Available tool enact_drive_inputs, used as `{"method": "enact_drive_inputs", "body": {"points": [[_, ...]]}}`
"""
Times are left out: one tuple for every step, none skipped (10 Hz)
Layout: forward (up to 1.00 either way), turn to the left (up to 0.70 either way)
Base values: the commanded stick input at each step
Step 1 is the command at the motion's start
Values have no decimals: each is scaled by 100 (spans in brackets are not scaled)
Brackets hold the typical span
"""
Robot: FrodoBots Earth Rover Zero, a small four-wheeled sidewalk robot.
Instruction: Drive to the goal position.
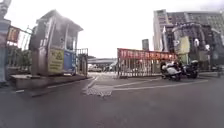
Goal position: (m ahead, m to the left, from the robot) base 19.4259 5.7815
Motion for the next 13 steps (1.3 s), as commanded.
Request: {"method": "enact_drive_inputs", "body": {"points": [[45, 0], [45, 0], [45, 0], [45, 0], [45, 0], [45, 0], [45, 0], [45, 0], [45, 0], [45, 0], [45, 0], [45, 0], [45, 0]]}}
